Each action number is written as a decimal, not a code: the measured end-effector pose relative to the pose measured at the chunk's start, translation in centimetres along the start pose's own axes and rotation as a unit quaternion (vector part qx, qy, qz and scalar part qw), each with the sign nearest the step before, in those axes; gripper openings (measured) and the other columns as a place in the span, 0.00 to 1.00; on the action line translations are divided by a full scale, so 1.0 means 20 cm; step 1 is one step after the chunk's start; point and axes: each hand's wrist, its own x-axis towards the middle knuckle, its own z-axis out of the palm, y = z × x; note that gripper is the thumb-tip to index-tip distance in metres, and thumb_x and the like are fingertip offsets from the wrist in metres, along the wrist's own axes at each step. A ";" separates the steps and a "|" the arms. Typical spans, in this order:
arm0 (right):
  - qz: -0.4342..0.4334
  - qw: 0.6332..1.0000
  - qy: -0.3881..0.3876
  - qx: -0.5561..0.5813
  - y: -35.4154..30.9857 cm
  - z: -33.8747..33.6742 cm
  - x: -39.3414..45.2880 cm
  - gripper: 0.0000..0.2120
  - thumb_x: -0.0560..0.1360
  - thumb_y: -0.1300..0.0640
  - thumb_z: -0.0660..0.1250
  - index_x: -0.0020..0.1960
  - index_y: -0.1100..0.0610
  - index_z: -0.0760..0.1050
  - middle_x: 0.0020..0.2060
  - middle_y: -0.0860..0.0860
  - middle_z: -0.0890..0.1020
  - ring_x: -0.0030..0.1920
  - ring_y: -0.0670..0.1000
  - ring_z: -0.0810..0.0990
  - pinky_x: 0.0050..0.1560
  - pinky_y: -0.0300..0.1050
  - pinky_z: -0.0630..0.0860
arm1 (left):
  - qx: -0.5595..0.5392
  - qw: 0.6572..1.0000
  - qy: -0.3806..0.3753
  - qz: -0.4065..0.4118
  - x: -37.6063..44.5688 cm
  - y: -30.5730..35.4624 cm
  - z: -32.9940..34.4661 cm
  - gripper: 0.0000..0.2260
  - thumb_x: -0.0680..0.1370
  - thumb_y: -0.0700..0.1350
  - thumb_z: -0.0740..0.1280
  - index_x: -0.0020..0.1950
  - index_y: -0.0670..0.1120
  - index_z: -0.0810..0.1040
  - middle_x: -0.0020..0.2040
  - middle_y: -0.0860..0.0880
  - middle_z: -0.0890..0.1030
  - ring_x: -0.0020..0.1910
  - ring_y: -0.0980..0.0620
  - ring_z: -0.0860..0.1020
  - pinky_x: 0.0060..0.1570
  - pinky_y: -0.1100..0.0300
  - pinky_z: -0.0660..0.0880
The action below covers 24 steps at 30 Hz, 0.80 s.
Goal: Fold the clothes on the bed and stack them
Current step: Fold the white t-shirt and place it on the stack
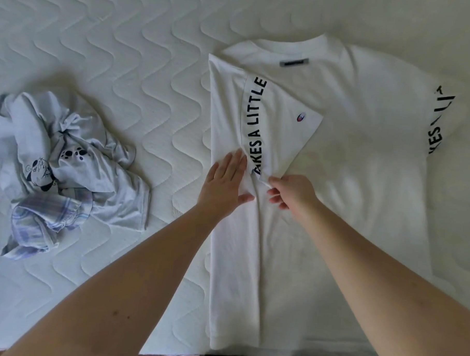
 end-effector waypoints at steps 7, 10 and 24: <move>-0.099 0.982 0.153 -0.051 -0.06 -0.12 0.09 0.16 0.77 0.45 0.65 0.51 0.59 0.77 0.40 0.49 0.83 0.39 0.48 0.81 0.42 0.41 0.72 | 0.025 0.999 -0.004 0.034 0.05 -0.05 0.01 0.45 0.72 0.73 0.50 0.79 0.47 0.41 0.79 0.48 0.38 0.78 0.45 0.39 0.77 0.48 0.40; -0.120 0.969 0.216 0.007 -0.21 -0.18 0.17 0.20 0.75 0.46 0.68 0.60 0.57 0.72 0.42 0.44 0.79 0.46 0.46 0.77 0.44 0.32 0.65 | 0.002 0.997 0.029 0.076 0.11 -0.09 -0.04 0.41 0.75 0.69 0.52 0.79 0.43 0.55 0.80 0.43 0.52 0.79 0.42 0.51 0.76 0.45 0.48; -0.350 0.889 0.290 -0.060 -0.43 -0.09 0.22 0.06 0.79 0.59 0.64 0.50 0.61 0.70 0.39 0.51 0.75 0.36 0.41 0.67 0.37 0.34 0.60 | 0.028 0.998 0.059 -0.026 0.71 -0.34 -0.18 0.37 0.77 0.70 0.36 0.77 0.49 0.31 0.78 0.47 0.32 0.77 0.50 0.32 0.75 0.52 0.35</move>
